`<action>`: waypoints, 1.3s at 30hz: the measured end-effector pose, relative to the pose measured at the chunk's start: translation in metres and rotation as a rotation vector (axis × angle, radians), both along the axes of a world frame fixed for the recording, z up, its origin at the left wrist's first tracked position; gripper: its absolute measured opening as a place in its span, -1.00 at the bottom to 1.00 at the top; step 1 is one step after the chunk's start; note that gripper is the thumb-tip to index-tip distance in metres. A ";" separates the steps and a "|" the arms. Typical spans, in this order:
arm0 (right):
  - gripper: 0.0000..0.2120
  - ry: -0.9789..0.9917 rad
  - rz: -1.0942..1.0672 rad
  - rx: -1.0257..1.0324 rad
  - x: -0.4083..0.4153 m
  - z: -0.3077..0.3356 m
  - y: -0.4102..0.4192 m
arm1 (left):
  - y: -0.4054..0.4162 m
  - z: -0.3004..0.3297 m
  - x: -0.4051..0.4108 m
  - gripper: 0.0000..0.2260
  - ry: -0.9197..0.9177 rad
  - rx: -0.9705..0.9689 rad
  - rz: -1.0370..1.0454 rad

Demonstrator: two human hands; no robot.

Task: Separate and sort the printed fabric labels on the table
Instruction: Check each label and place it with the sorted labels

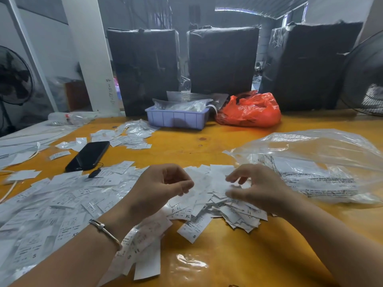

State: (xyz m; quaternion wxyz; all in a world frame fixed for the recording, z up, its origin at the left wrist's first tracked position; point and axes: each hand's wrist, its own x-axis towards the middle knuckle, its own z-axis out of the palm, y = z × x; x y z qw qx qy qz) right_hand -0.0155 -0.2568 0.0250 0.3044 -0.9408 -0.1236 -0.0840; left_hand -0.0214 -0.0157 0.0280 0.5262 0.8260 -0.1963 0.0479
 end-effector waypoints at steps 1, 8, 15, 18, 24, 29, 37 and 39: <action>-0.75 0.030 0.006 -0.062 -0.001 0.000 0.001 | 0.000 0.000 0.000 -0.95 -0.008 0.005 0.015; -0.92 -0.030 0.096 -0.182 -0.003 0.005 0.003 | 0.001 0.000 0.001 -0.90 -0.017 0.003 0.025; -0.94 -0.139 0.004 -0.036 0.002 0.000 0.000 | -0.001 0.002 -0.002 -0.77 -0.010 -0.015 -0.009; -0.95 -0.117 0.007 0.371 0.002 0.004 -0.002 | 0.000 0.004 -0.003 -0.80 -0.021 -0.038 -0.024; -0.93 0.217 0.206 0.849 -0.004 0.004 0.010 | -0.001 0.007 -0.006 -0.85 0.005 -0.107 -0.112; -0.68 0.078 0.321 0.772 -0.014 0.003 0.020 | -0.005 0.004 -0.008 -0.83 0.036 -0.163 -0.180; -0.69 0.179 0.460 0.740 -0.021 0.008 0.025 | -0.007 0.004 -0.008 -0.84 0.016 -0.117 -0.180; -0.67 0.129 0.417 0.659 -0.022 0.008 0.026 | -0.007 0.004 -0.009 -0.82 0.009 -0.094 -0.173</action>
